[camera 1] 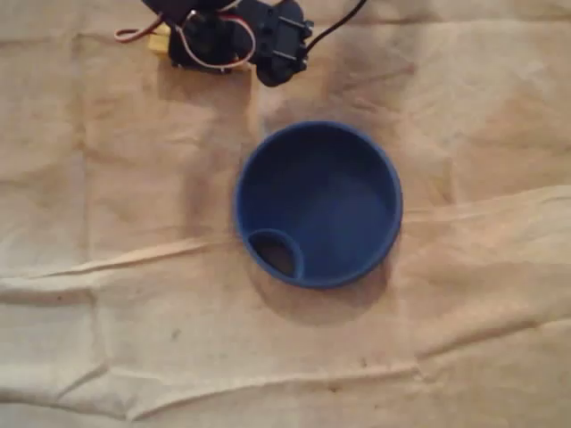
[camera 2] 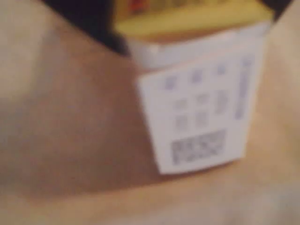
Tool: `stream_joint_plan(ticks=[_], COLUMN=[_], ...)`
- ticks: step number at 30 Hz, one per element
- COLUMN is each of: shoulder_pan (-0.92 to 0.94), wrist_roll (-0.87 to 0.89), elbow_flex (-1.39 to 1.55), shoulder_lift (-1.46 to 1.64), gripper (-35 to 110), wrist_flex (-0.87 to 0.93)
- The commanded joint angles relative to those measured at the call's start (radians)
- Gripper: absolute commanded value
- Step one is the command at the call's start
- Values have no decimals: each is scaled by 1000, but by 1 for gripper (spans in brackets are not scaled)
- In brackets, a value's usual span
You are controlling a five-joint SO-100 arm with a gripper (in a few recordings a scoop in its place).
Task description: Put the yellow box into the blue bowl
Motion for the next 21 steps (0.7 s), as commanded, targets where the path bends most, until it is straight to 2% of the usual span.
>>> stream_joint_plan(ticks=[1, 9, 21], shoulder_pan=[11, 12, -26], wrist_roll=[15, 3, 15], elbow_flex=[-32, -38, -37], shoulder_lift=[12, 48, 325], gripper=[0, 0, 0], wrist_flex=[-14, 21, 137])
